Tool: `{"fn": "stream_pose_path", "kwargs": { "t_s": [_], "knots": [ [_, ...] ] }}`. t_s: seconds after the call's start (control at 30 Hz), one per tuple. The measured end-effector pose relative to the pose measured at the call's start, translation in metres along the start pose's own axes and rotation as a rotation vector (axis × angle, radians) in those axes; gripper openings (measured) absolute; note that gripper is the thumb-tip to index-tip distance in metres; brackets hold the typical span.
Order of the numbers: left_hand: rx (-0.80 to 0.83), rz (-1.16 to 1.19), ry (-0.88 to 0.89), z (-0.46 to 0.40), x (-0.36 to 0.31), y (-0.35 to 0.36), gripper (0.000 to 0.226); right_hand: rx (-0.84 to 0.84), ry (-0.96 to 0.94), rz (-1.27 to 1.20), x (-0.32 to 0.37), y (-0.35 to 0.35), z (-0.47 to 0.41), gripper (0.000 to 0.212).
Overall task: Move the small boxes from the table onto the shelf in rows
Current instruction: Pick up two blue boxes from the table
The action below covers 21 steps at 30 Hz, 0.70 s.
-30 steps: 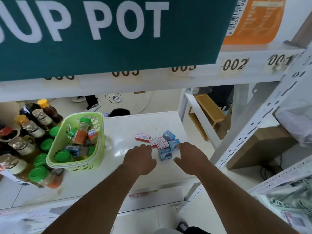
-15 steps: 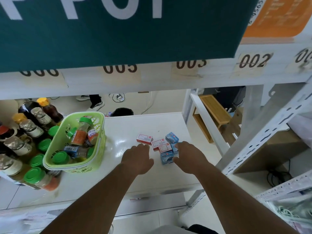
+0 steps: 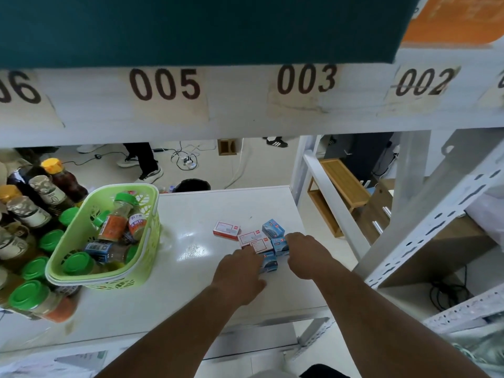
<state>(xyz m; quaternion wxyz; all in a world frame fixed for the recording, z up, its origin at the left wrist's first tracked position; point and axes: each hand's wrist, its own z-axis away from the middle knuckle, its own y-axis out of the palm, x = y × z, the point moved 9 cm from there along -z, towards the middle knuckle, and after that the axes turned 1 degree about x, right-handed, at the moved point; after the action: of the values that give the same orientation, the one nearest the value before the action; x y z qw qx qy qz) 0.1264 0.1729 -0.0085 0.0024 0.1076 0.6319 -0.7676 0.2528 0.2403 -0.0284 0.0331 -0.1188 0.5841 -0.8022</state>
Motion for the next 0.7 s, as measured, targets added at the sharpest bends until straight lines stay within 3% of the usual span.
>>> {"fn": "stream_pose_path", "kwargs": {
  "t_s": [0.5, 0.7],
  "knots": [
    [-0.059, 0.155, -0.117, -0.004, 0.01, 0.021, 0.037, 0.006, -0.047, 0.078, -0.002, 0.005, 0.0, 0.043],
    [0.008, 0.211, -0.23, 0.002, 0.009, 0.031, 0.074, 0.016, -0.065, 0.049, 0.001, 0.008, 0.008, 0.033]
  ]
}}
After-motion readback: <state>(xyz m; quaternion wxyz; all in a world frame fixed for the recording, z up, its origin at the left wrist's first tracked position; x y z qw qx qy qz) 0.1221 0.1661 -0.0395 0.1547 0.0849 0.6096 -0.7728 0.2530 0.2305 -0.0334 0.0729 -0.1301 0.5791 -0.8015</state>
